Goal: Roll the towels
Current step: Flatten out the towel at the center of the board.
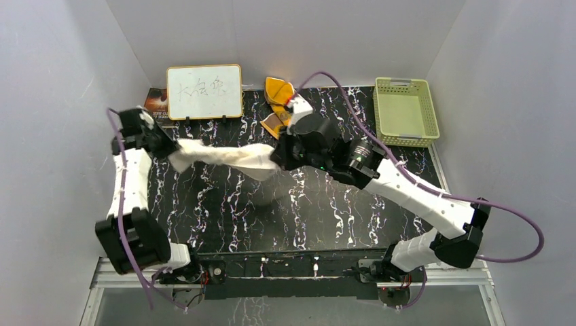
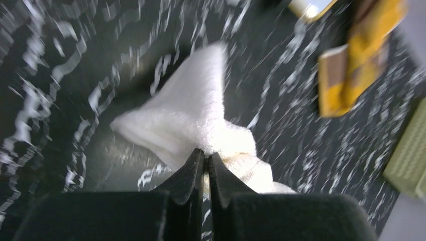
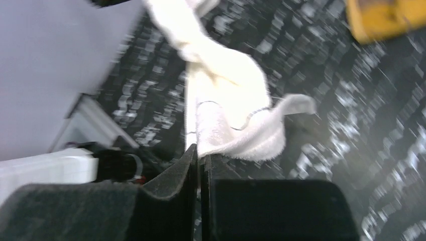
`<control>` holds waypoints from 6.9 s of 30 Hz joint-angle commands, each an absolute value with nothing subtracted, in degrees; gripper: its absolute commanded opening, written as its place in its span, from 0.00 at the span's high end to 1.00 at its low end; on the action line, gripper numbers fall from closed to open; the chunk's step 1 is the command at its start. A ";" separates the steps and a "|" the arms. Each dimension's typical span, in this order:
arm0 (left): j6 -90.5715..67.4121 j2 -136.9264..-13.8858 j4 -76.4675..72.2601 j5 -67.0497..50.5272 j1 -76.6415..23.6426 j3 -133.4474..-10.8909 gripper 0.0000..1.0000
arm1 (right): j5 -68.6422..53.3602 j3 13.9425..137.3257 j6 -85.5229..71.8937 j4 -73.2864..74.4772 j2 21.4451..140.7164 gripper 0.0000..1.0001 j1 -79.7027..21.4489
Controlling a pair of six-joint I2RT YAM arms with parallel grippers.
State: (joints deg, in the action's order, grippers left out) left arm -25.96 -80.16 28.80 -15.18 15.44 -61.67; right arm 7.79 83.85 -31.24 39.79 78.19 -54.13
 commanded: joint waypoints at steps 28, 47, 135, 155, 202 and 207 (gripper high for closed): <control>-11.76 -89.86 48.22 -14.37 1.68 -93.93 0.53 | -1.94 85.90 -25.30 41.50 71.71 1.00 -32.77; -19.81 -42.57 5.82 -41.08 -1.63 -62.92 0.04 | -1.23 130.36 -18.27 36.74 102.11 1.00 -53.02; -10.31 -57.08 33.71 4.05 -10.70 -71.28 1.00 | -23.78 87.74 -10.54 -1.47 121.87 0.49 -30.75; -15.84 -74.51 44.44 -2.00 10.75 -92.44 1.00 | -20.89 81.13 -13.00 3.45 99.46 1.00 -27.63; -44.34 -84.86 26.98 -34.94 21.09 -64.58 1.00 | -23.56 64.62 -23.93 20.40 72.57 1.00 -9.90; -46.72 -67.29 30.15 -30.20 21.03 -60.65 1.00 | -20.57 64.48 -21.89 23.15 66.03 1.00 -15.54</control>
